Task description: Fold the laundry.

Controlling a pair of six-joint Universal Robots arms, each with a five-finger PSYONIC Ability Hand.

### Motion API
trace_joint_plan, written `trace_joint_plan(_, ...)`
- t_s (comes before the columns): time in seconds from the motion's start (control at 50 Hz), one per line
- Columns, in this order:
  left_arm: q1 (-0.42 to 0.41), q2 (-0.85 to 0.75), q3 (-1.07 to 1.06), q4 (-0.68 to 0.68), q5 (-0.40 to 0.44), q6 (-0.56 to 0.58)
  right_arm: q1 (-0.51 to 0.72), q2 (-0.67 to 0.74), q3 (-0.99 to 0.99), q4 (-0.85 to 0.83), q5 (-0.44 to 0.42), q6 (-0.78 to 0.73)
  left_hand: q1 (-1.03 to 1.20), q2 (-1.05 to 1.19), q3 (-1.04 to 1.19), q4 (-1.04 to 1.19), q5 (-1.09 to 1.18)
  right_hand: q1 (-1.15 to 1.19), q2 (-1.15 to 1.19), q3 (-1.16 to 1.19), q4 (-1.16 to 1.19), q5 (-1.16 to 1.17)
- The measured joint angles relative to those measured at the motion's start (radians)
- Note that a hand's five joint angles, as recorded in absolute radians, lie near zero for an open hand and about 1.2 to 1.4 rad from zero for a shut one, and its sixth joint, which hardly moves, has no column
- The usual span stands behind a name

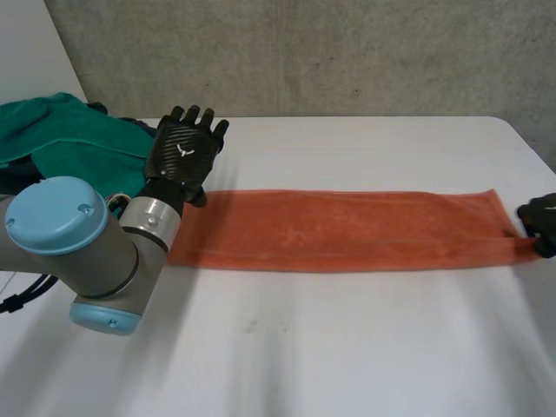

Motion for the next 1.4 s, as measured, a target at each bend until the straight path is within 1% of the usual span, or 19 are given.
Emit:
trace_joint_plan(0.08, 0.003, 0.014, -0.006, -0.001, -0.002, 0.001, -0.048, -0.008, -0.021, -0.012, 0.061, -0.038, 0.0, 0.0, 0.0, 0.0, 0.0, 0.0, 0.0, 0.002, 0.003, 0.002)
trace_joint_plan(0.18, 0.013, 0.047, -0.022, -0.002, -0.003, -0.001, -0.104, -0.038, -0.042, -0.02, 0.118, -0.17, 0.0, 0.0, 0.0, 0.0, 0.0, 0.0, 0.0, 0.003, 0.003, 0.002)
trace_joint_plan(0.32, 0.028, 0.085, -0.049, -0.003, -0.003, -0.004, -0.066, -0.089, -0.037, -0.07, 0.121, -0.268, 0.0, 0.0, 0.0, 0.0, 0.0, 0.0, 0.0, 0.003, 0.003, 0.009)
trace_joint_plan(0.4, 0.031, 0.101, -0.065, -0.003, -0.003, -0.004, 0.082, -0.147, -0.016, -0.126, 0.084, -0.239, 0.0, 0.0, 0.0, 0.0, 0.0, 0.0, 0.0, 0.003, 0.004, 0.009)
trace_joint_plan(0.54, 0.032, 0.126, -0.09, -0.003, -0.006, -0.004, 0.476, -0.196, 0.026, -0.269, -0.036, -0.193, 0.0, 0.0, 0.0, 0.0, 0.0, 0.0, 0.0, 0.004, 0.004, 0.009)
trace_joint_plan(0.6, 0.032, 0.132, -0.099, -0.003, -0.006, -0.004, 0.634, -0.162, 0.017, -0.333, -0.072, -0.198, 0.0, 0.0, 0.0, 0.0, 0.0, 0.0, 0.0, 0.004, 0.004, 0.009)
trace_joint_plan(0.64, 0.032, 0.134, -0.103, -0.003, -0.006, -0.004, 0.694, -0.133, 0.004, -0.354, -0.081, -0.202, 0.0, 0.0, 0.0, 0.0, 0.0, 0.0, 0.0, 0.004, 0.004, 0.009)
trace_joint_plan(0.68, 0.032, 0.135, -0.107, -0.003, -0.007, -0.003, 0.809, -0.047, -0.04, -0.383, -0.093, -0.211, 0.0, 0.0, 0.0, 0.0, 0.0, 0.0, 0.0, 0.004, 0.004, 0.009)
trace_joint_plan(0.76, 0.032, 0.135, -0.113, -0.003, -0.007, -0.003, 0.917, 0.082, -0.111, -0.376, -0.092, -0.222, 0.0, 0.0, 0.0, 0.0, 0.0, 0.0, 0.0, 0.004, 0.004, 0.009)
trace_joint_plan(0.8, 0.033, 0.134, -0.117, -0.003, -0.008, -0.002, 0.956, 0.149, -0.148, -0.354, -0.085, -0.23, 0.0, 0.0, 0.0, 0.0, 0.0, -0.065, -0.106, -0.106, -0.109, -0.086)
trace_joint_plan(0.84, 0.035, 0.134, -0.119, -0.004, -0.008, -0.002, 0.976, 0.187, -0.171, -0.335, -0.074, -0.238, 0.0, 0.0, 0.0, 0.0, 0.0, -0.449, -0.513, -0.5, -0.505, -0.488)
trace_joint_plan(0.86, 0.035, 0.134, -0.119, -0.004, -0.008, -0.002, 0.982, 0.199, -0.179, -0.325, -0.062, -0.24, 0.0, 0.0, 0.0, 0.0, 0.0, -0.648, -0.696, -0.676, -0.681, -0.675)
trace_joint_plan(0.9, 0.037, 0.136, -0.119, -0.004, -0.008, -0.002, 0.986, 0.2, -0.185, -0.31, -0.029, -0.236, 0.0, 0.0, 0.0, 0.0, 0.0, -0.846, -0.924, -0.91, -0.91, -0.882)
trace_joint_plan(0.94, 0.037, 0.139, -0.116, -0.004, -0.008, -0.002, 0.981, 0.171, -0.176, -0.297, 0.024, -0.214, 0.0, 0.0, 0.0, 0.0, 0.0, -0.875, -0.971, -0.974, -0.979, -0.93)
trace_joint_plan(1.04, 0.028, 0.144, -0.102, -0.003, -0.007, -0.003, 0.906, 0.031, -0.102, -0.252, 0.148, -0.036, 0.0, 0.0, 0.0, 0.0, 0.0, -0.875, -0.971, -0.975, -0.983, -0.93)
trace_joint_plan(1.14, -0.013, 0.141, -0.076, -0.003, -0.006, -0.014, 0.795, -0.085, -0.014, -0.145, 0.189, 0.175, 0.0, 0.0, 0.0, 0.0, 0.0, -0.875, -0.971, -0.975, -0.983, -0.93)
trace_joint_plan(1.2, -0.06, 0.127, -0.055, -0.004, -0.002, -0.036, 0.734, -0.114, 0.039, -0.09, 0.185, 0.244, 0.0, 0.0, 0.0, 0.0, 0.0, -0.875, -0.971, -0.975, -0.983, -0.93)
trace_joint_plan(1.3, -0.147, 0.044, 0.014, -0.005, 0.002, -0.092, 0.647, -0.126, 0.127, -0.085, 0.175, 0.251, 0.0, 0.0, 0.0, 0.0, 0.0, -0.871, -0.966, -0.962, -0.967, -0.919)
trace_joint_plan(1.4, -0.219, -0.131, 0.159, -0.03, 0.002, -0.128, 0.595, -0.124, 0.2, -0.144, 0.175, 0.208, 0.0, 0.0, 0.0, 0.0, 0.0, -0.847, -0.909, -0.909, -0.918, -0.872)
